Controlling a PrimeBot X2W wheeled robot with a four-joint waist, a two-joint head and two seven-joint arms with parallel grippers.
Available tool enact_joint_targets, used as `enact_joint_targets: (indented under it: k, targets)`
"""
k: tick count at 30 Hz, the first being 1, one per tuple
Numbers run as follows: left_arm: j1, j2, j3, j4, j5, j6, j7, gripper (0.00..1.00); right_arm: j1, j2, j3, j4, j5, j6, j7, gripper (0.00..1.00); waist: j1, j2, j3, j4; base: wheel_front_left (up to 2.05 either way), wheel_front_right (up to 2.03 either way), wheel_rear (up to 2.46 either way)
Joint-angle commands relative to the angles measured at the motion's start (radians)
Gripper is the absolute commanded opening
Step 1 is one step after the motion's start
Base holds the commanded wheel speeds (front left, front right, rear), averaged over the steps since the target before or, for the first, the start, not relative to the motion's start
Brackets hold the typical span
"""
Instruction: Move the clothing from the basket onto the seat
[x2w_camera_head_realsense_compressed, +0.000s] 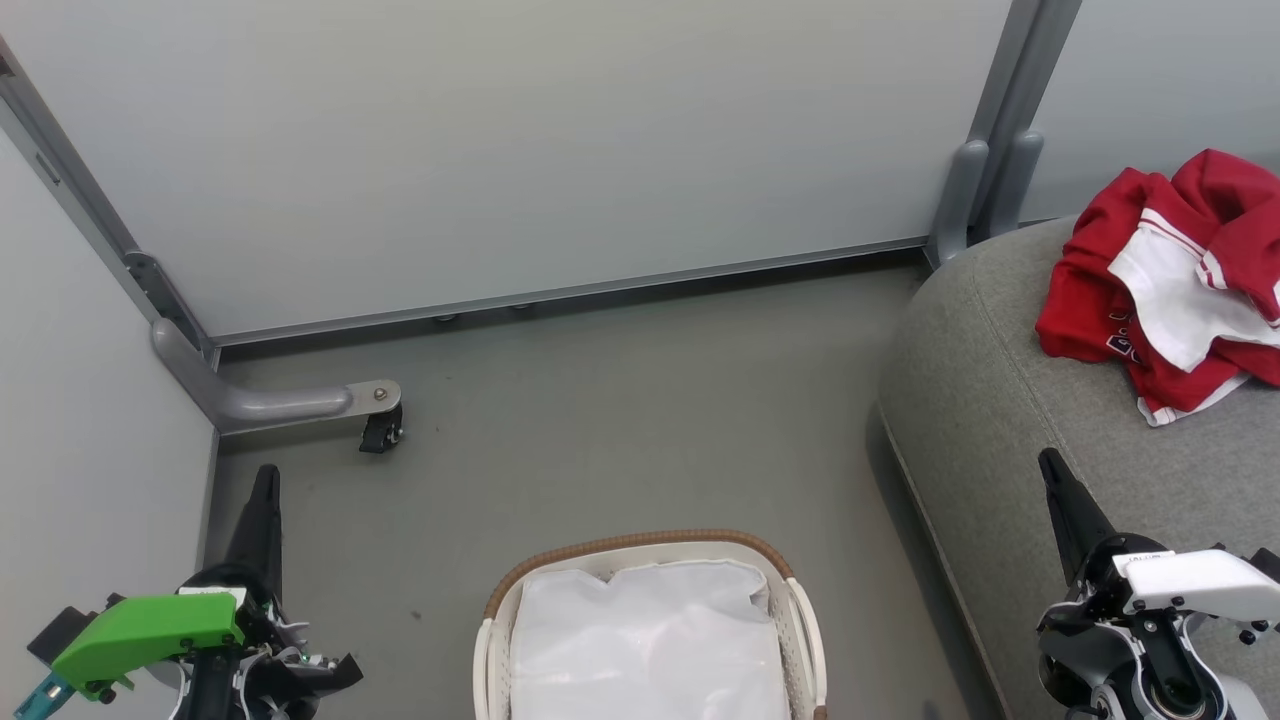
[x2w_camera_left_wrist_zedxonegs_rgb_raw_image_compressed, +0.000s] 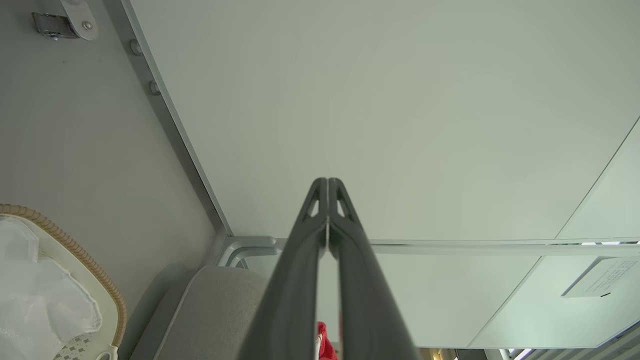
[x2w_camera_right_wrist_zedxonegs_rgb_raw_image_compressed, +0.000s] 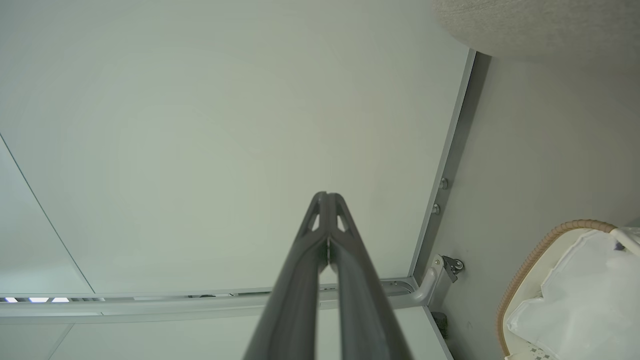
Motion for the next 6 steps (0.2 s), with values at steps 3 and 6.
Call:
enact_joint_targets:
  k: [3,6]
  targets:
    - [-0.011,0.001,0.003,-0.001,0.005,-0.005,0.004,0.0,-0.009,-0.006,-0.002,-0.004,0.003,0.0,0.003,0.0,0.0,0.0,0.0,0.0,0.0,0.0,0.0]
    - [-0.011,0.001,0.003,-0.001,0.005,-0.005,0.004,0.0,-0.009,-0.006,-0.002,-0.004,0.003,0.0,0.003,0.0,0.0,0.0,0.0,0.0,0.0,0.0,0.0]
